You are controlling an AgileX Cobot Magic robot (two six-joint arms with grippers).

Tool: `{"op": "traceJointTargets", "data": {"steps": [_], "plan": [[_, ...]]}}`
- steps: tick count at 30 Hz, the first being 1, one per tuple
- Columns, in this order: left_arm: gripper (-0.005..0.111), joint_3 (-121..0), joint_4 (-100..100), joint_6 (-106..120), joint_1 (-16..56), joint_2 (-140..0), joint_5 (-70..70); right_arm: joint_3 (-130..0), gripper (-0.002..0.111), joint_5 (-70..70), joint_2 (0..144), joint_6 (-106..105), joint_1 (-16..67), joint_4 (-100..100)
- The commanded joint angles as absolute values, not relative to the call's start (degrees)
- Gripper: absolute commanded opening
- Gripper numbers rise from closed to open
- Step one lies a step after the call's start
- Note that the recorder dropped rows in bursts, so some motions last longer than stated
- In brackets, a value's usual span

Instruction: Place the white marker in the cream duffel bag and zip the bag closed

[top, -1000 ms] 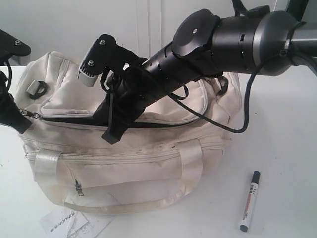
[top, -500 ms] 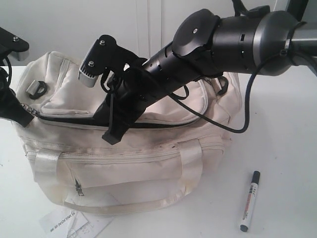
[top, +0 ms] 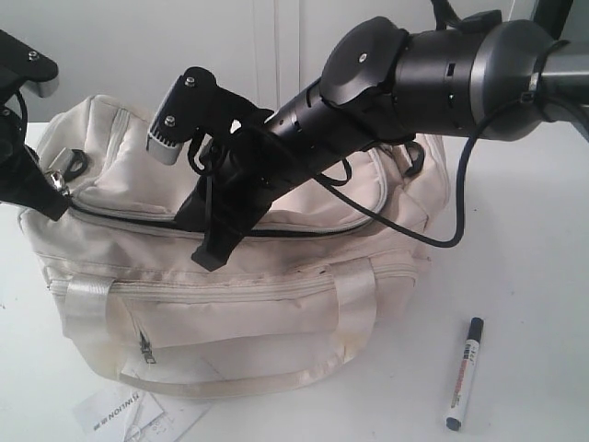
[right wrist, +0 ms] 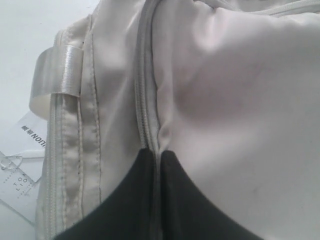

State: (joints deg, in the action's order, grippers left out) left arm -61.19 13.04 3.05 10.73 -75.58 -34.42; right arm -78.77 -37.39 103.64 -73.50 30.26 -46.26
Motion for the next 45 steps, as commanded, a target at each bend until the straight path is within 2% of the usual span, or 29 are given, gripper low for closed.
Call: {"op": "traceJointTargets", "data": {"steps": [1,8,21,23,27,30,34,45], "plan": [[0.000,-60.71,13.45,3.42,10.47,-75.43,-33.75,-78.74,0.000,-38.58,102.79,-73.19,30.23,-45.98],[0.000,-60.71,13.68,3.42,10.47,-75.43,-31.65,-78.74,0.000,-38.68,102.79,-73.19,30.23,-46.00],[0.000,-60.71,9.80,4.54,10.47,-75.43,-37.95,-78.74,0.001,-39.17,102.79,-73.19,30.23,-46.39],[0.000,-60.71,8.83,4.76,10.47,-75.43,-37.72,-78.74,0.008,-39.43,102.79,-73.19,30.23,-46.39],[0.000,-60.71,8.72,4.76,10.47,-75.43,-37.60,-78.86,0.035,-38.83,102.79,-73.19,30.23,-46.64],[0.000,-60.71,8.35,4.76,10.47,-75.43,-37.60,-79.38,0.049,-38.05,102.70,-73.19,30.23,-50.07],[0.000,-60.71,7.81,4.76,10.47,-75.43,-37.60,-79.51,0.052,-36.83,102.59,-74.71,30.79,-58.62],[0.000,-60.71,6.93,4.76,10.47,-75.31,-37.09,-79.51,0.052,-29.73,106.89,-80.43,36.51,-58.83]]}}
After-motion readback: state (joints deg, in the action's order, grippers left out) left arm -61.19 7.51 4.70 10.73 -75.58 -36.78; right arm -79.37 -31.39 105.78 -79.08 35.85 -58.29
